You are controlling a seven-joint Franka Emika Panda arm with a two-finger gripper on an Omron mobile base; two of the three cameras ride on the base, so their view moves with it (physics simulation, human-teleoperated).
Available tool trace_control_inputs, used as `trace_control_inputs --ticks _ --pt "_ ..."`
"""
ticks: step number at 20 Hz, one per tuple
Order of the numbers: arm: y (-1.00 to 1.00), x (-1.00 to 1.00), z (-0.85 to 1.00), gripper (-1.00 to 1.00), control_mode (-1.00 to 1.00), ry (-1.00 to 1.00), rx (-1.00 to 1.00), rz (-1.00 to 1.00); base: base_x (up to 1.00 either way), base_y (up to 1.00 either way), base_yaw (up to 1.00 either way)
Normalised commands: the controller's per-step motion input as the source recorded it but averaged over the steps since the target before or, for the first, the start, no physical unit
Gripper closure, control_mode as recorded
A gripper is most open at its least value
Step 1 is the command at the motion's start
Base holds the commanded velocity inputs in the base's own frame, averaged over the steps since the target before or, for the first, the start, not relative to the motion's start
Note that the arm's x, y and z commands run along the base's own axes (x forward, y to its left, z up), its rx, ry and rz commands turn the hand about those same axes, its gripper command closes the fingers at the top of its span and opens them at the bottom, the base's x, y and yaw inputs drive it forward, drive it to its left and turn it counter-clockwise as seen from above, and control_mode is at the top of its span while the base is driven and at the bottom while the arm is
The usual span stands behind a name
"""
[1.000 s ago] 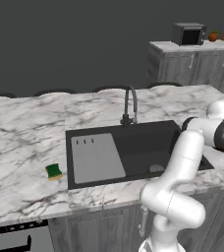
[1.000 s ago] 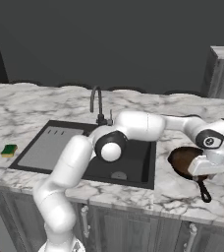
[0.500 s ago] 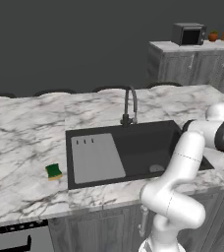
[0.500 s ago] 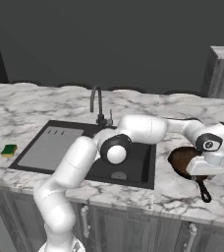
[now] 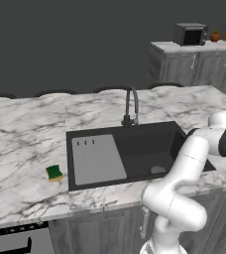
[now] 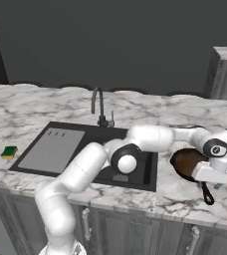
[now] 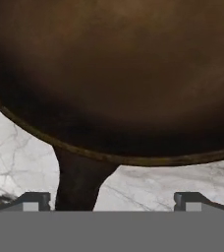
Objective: Pick the pan and sponge and place them into the sink. Then turn on the water.
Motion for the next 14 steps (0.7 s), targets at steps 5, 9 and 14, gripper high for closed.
trace_control_inputs --ticks 5,9,14 --pt "-0.07 -0.03 -0.28 -1.0 -1.0 0.01 0.01 -0.07 0.0 0.0 0.0" --pt "0.0 -0.12 -0.39 -1.0 -1.0 -0.02 0.0 -0.04 0.0 0.0 0.0" --pt "0.01 -0.28 -0.41 -1.0 -1.0 -0.08 0.0 -0.02 0.0 0.0 0.0"
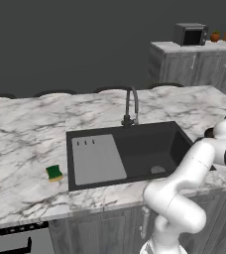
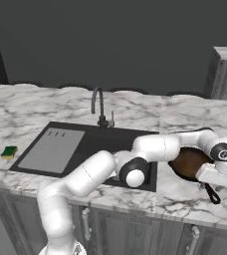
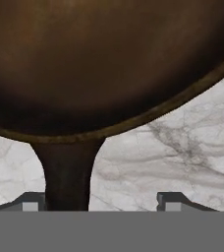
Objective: Pick the pan and sponge and place them into the sink. Then turn on the water.
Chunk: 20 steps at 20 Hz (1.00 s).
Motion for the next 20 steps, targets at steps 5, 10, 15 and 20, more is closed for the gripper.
trace_control_inputs --ticks 5,10,15,20 --pt "0.13 -0.61 -0.5 -1.0 -1.0 -0.15 0.0 0.0 0.0 0.0 0.0" --pt "0.21 -0.6 -0.5 1.0 -1.0 -0.15 -0.01 0.0 0.0 0.0 0.0" --pt "0.31 -0.47 -0.3 1.0 -1.0 -0.16 -0.05 0.0 0.0 0.0 0.0" --pt "0.32 -0.48 -0.22 1.0 -1.0 -0.14 -0.06 0.0 0.0 0.0 0.0"
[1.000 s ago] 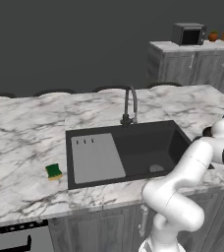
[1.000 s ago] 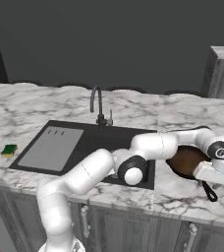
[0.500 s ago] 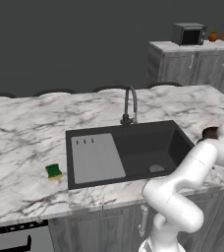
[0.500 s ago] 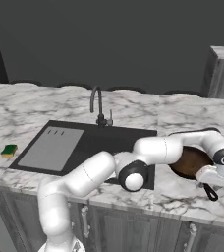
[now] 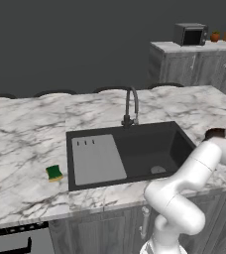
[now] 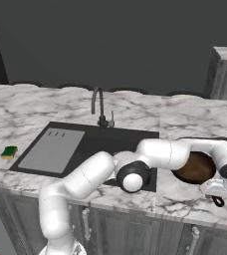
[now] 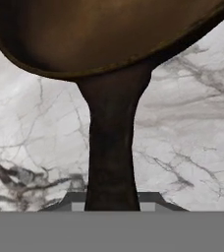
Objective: Pick the pan and sponge and place them into the sink. Then turn on the water.
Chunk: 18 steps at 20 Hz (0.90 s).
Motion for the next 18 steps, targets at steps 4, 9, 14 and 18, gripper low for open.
trace_control_inputs --ticks 4,9,14,18 --pt "0.27 -0.38 -0.07 1.0 -1.0 -0.14 -0.07 0.01 0.0 0.0 0.0" --pt "0.12 -0.28 0.53 1.0 -1.0 -0.11 -0.02 0.0 0.0 0.0 0.0" --pt "0.24 -0.05 0.62 1.0 -1.0 -0.01 -0.02 0.03 0.0 0.0 0.0" --pt "0.42 0.0 0.56 1.0 -1.0 -0.01 -0.05 0.01 0.0 0.0 0.0"
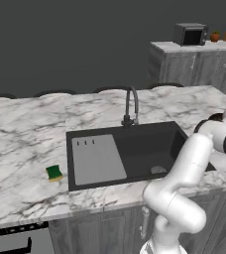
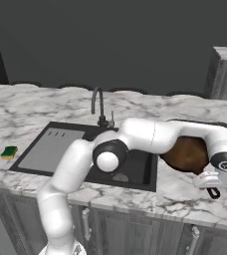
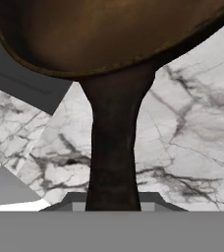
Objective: Pick the pan and sponge and place them into the sink. Then turn on the water.
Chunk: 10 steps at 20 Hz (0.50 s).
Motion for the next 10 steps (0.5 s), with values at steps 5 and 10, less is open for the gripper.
trace_control_inputs --ticks 5,10 --pt "0.55 0.06 0.32 1.0 -1.0 -0.01 -0.11 0.01 0.0 0.0 0.0" --pt "0.57 0.05 0.16 1.0 -1.0 0.0 -0.13 0.0 0.0 0.0 0.0"
